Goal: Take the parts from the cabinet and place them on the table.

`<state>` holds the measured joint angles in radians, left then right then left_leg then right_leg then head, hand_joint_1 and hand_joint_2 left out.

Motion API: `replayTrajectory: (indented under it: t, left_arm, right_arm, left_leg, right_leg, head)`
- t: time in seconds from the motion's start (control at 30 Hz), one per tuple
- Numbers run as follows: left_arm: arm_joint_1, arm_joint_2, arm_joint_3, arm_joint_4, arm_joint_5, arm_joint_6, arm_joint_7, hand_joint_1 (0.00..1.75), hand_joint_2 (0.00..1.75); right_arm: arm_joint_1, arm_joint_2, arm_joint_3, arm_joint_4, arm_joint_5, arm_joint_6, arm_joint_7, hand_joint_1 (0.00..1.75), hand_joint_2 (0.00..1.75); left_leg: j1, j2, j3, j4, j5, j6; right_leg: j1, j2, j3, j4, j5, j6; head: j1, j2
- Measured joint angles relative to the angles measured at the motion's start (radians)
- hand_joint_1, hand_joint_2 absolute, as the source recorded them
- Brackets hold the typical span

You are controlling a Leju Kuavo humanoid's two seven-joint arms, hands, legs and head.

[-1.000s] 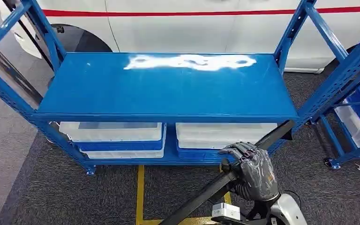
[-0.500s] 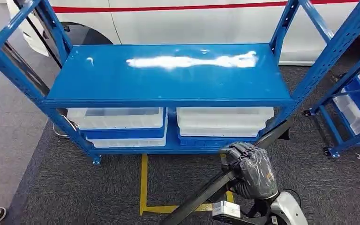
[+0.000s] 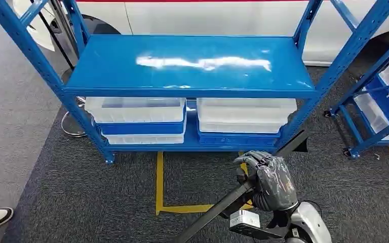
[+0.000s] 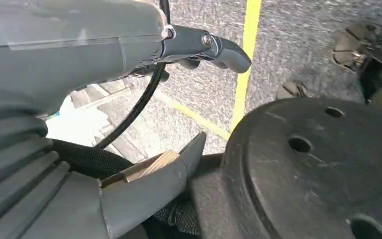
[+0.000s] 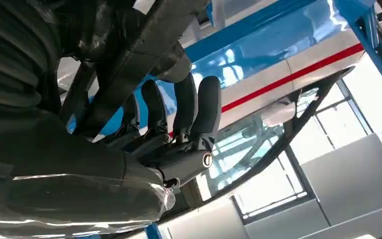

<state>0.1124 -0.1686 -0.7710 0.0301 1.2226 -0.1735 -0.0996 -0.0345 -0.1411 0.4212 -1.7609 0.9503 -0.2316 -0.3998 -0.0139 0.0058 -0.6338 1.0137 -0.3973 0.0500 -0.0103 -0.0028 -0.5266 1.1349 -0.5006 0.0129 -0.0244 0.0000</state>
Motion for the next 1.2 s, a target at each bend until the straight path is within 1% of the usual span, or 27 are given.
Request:
replayTrajectory:
  t: [0.03,0.07,0.17,0.2,0.27,0.33,0.37,0.4,0.47,0.5,0.57,0.6,0.63,0.7,0.73,0.77,0.8,0.83,0.87,0.9,0.93,0.97,1.0,1.03,1.07,1.17,1.2]
  left_arm:
    - [0.0,0.0,0.0,-0.001,0.0,-0.002,0.0,0.0,1.75]
    - [-0.001,0.0,-0.001,-0.001,0.0,-0.003,0.0,0.0,1.75]
    - [0.0,0.004,-0.002,-0.001,-0.001,-0.006,0.0,0.0,1.75]
    - [0.001,0.007,-0.003,0.0,-0.001,-0.006,0.001,0.0,1.75]
    - [0.0,0.01,-0.008,0.0,-0.002,-0.011,0.002,0.0,1.75]
    - [-0.001,0.014,-0.013,0.0,-0.005,-0.016,0.003,0.0,1.75]
    - [-0.001,0.016,-0.016,0.0,-0.005,-0.02,0.004,0.0,1.75]
    - [-0.002,0.019,-0.019,0.0,-0.006,-0.024,0.005,0.0,1.75]
    - [-0.001,0.024,-0.024,0.0,-0.008,-0.028,0.006,0.0,1.75]
    - [-0.001,0.025,-0.026,0.0,-0.008,-0.028,0.007,0.0,1.75]
    - [-0.001,0.029,-0.028,0.0,-0.009,-0.03,0.009,0.0,1.75]
    - [0.0,0.029,-0.03,0.0,-0.01,-0.032,0.009,0.0,1.75]
    - [0.001,0.03,-0.032,0.0,-0.011,-0.034,0.009,0.0,1.75]
    - [0.002,0.03,-0.034,0.0,-0.012,-0.04,0.012,0.0,1.75]
    - [0.002,0.032,-0.034,0.0,-0.014,-0.042,0.013,0.0,1.75]
    - [0.001,0.032,-0.034,0.0,-0.014,-0.045,0.013,0.0,1.75]
    - [0.001,0.032,-0.035,0.0,-0.014,-0.045,0.013,0.0,1.75]
    - [0.0,0.032,-0.035,0.0,-0.014,-0.045,0.013,0.0,1.75]
    - [-0.001,0.033,-0.035,0.0,-0.014,-0.045,0.013,0.0,1.75]
    - [0.0,0.033,-0.035,0.0,-0.014,-0.046,0.013,0.0,1.75]
    - [0.0,0.033,-0.036,0.0,-0.014,-0.046,0.013,0.0,1.75]
    - [-0.001,0.033,-0.036,0.0,-0.014,-0.047,0.013,0.0,1.75]
    - [-0.002,0.034,-0.037,0.0,-0.014,-0.048,0.013,0.0,1.75]
    - [-0.003,0.034,-0.037,0.0,-0.014,-0.049,0.013,0.0,1.75]
    - [-0.004,0.034,-0.039,0.0,-0.014,-0.051,0.013,0.0,1.75]
    - [-0.003,0.038,-0.042,0.0,-0.013,-0.059,0.013,0.0,1.75]
    - [0.0,0.04,-0.042,0.0,-0.013,-0.061,0.012,0.0,1.75]
  right_arm:
    - [-0.005,0.0,0.0,0.0,-0.001,0.003,0.002,1.75,1.75]
    - [-0.009,0.0,0.0,-0.001,-0.004,0.005,0.002,1.75,1.75]
    - [-0.015,0.0,0.0,0.0,-0.006,0.013,0.005,1.75,1.75]
    - [-0.015,0.002,0.0,0.001,-0.006,0.015,0.005,1.75,1.75]
    - [-0.02,0.003,0.0,0.001,-0.006,0.02,0.006,1.75,1.75]
    - [-0.02,0.005,0.0,0.002,-0.006,0.024,0.006,1.75,1.75]
    - [-0.02,0.005,0.0,0.003,-0.006,0.025,0.007,1.75,1.75]
    - [-0.02,0.005,0.0,0.004,-0.006,0.027,0.008,1.75,1.75]
    - [-0.021,0.006,0.001,0.006,-0.006,0.029,0.009,1.75,1.75]
    - [-0.023,0.006,0.001,0.006,-0.006,0.031,0.01,1.75,1.75]
    - [-0.028,0.007,0.0,0.006,-0.005,0.033,0.015,1.75,1.75]
    - [-0.03,0.007,0.001,0.006,-0.005,0.035,0.016,1.75,1.75]
    - [-0.033,0.007,0.001,0.006,-0.006,0.037,0.017,1.75,1.75]
    - [-0.037,0.007,0.001,0.007,-0.007,0.044,0.021,1.75,1.75]
    - [-0.037,0.007,0.0,0.008,-0.01,0.048,0.024,1.75,1.75]
    - [-0.038,0.007,0.0,0.009,-0.013,0.052,0.026,1.75,1.75]
    - [-0.04,0.007,0.0,0.009,-0.016,0.053,0.026,1.75,1.75]
    - [-0.042,0.007,0.0,0.009,-0.018,0.053,0.026,1.75,1.75]
    - [-0.043,0.007,0.0,0.009,-0.018,0.054,0.026,1.75,1.75]
    - [-0.043,0.007,0.0,0.01,-0.018,0.054,0.027,1.75,1.75]
    - [-0.044,0.007,0.0,0.013,-0.018,0.056,0.027,1.75,1.75]
    - [-0.045,0.007,0.0,0.013,-0.02,0.058,0.028,1.75,1.75]
    - [-0.048,0.007,0.0,0.014,-0.024,0.061,0.029,1.75,1.75]
    - [-0.054,0.007,0.0,0.014,-0.026,0.067,0.029,1.75,1.75]
    - [-0.062,0.009,0.0,0.014,-0.032,0.077,0.03,1.75,1.75]
    - [-0.072,0.011,0.0,0.015,-0.054,0.095,0.032,1.75,1.75]
    - [-0.074,0.011,0.0,0.017,-0.059,0.098,0.034,1.75,1.75]
  left_leg:
    - [-0.003,-0.001,-0.007,0.002,0.006,-0.005]
    - [-0.004,0.0,-0.01,0.004,0.016,-0.01]
    - [-0.001,0.001,-0.009,-0.013,0.051,-0.027]
    - [0.0,-0.002,-0.015,-0.007,0.041,-0.034]
    - [0.002,-0.004,-0.044,0.069,-0.082,-0.047]
    - [0.008,-0.004,-0.071,0.222,-0.193,-0.059]
    - [0.009,-0.004,-0.075,0.285,-0.202,-0.062]
    - [0.012,-0.004,-0.063,0.313,-0.173,-0.065]
    - [0.017,-0.004,0.015,0.252,-0.088,-0.07]
    - [0.019,-0.004,0.083,0.171,-0.077,-0.07]
    - [0.013,-0.007,0.218,-0.03,-0.161,-0.064]
    - [0.013,-0.01,0.204,-0.025,-0.164,-0.049]
    - [0.011,-0.01,0.199,-0.027,-0.158,-0.043]
    - [0.013,-0.007,0.18,-0.034,-0.13,-0.021]
    - [0.015,0.001,0.165,-0.034,-0.115,-0.011]
    - [0.015,0.002,0.145,-0.033,-0.099,-0.001]
    - [0.015,0.003,0.128,-0.033,-0.085,0.0]
    - [0.013,0.004,0.109,-0.032,-0.071,0.001]
    - [0.013,0.004,0.092,-0.029,-0.057,0.0]
    - [0.013,0.004,0.07,-0.024,-0.042,-0.002]
    - [0.013,0.004,0.048,-0.018,-0.03,-0.005]
    - [0.013,0.004,0.027,-0.011,-0.019,-0.007]
    - [0.013,0.004,0.01,-0.006,-0.01,-0.01]
    - [0.013,0.004,-0.002,0.002,0.0,-0.014]
    - [0.007,0.001,-0.012,0.007,0.007,-0.022]
    - [0.013,0.003,-0.01,-0.007,0.04,-0.041]
    - [0.008,0.002,-0.014,-0.011,0.053,-0.05]
  right_leg:
    - [0.006,0.0,0.057,-0.086,-0.045,-0.011]
    - [0.007,-0.001,0.084,-0.146,-0.062,-0.012]
    - [0.014,-0.002,0.064,-0.142,-0.032,-0.028]
    - [-0.001,-0.009,0.053,-0.152,-0.013,-0.036]
    - [0.0,-0.012,0.021,-0.152,0.014,-0.05]
    - [0.001,-0.013,-0.018,-0.147,0.042,-0.049]
    - [0.0,-0.014,-0.04,-0.142,0.056,-0.048]
    - [0.0,-0.015,-0.063,-0.136,0.07,-0.045]
    - [-0.003,-0.015,-0.106,-0.12,0.093,-0.039]
    - [-0.004,-0.015,-0.127,-0.11,0.103,-0.034]
    - [-0.001,-0.013,-0.148,-0.091,0.118,-0.022]
    - [-0.002,-0.015,-0.145,-0.095,0.13,-0.017]
    - [-0.003,-0.015,-0.148,-0.099,0.142,-0.01]
    - [-0.005,-0.011,-0.155,-0.107,0.164,0.004]
    - [-0.009,-0.006,-0.166,-0.089,0.116,0.007]
    - [-0.009,-0.004,-0.181,-0.04,0.036,0.011]
    - [-0.01,-0.003,-0.192,0.025,-0.03,0.015]
    - [-0.011,-0.003,-0.203,0.097,-0.078,0.019]
    - [-0.011,-0.003,-0.208,0.166,-0.096,0.021]
    - [-0.011,-0.003,-0.201,0.203,-0.076,0.022]
    - [-0.012,-0.003,-0.174,0.2,-0.034,0.022]
    - [-0.012,-0.002,-0.128,0.156,0.006,0.019]
    - [-0.012,-0.002,-0.065,0.083,0.024,0.015]
    - [-0.011,-0.001,0.006,-0.011,0.004,0.009]
    - [-0.002,0.0,0.065,-0.111,-0.052,0.003]
    - [0.005,0.002,0.052,-0.125,-0.043,-0.019]
    - [-0.001,0.0,0.044,-0.133,-0.027,-0.029]
  head:
    - [0.0,0.0]
    - [-0.001,0.0]
    - [0.005,0.0]
    - [0.005,0.0]
    - [0.002,0.0]
    - [0.001,0.0]
    - [0.001,0.0]
    - [0.001,0.0]
    - [0.001,0.0]
    - [0.001,0.0]
    - [0.001,0.0]
    - [0.003,0.0]
    - [0.001,0.0]
    - [0.002,0.0]
    - [0.002,0.0]
    - [0.005,0.0]
    - [0.004,0.0]
    - [0.005,0.0]
    - [0.005,0.0]
    - [0.006,0.0]
    - [0.005,0.0]
    - [0.006,0.0]
    - [0.005,0.0]
    - [0.005,0.0]
    - [0.005,0.0]
    - [0.008,0.0]
    - [0.01,0.0]
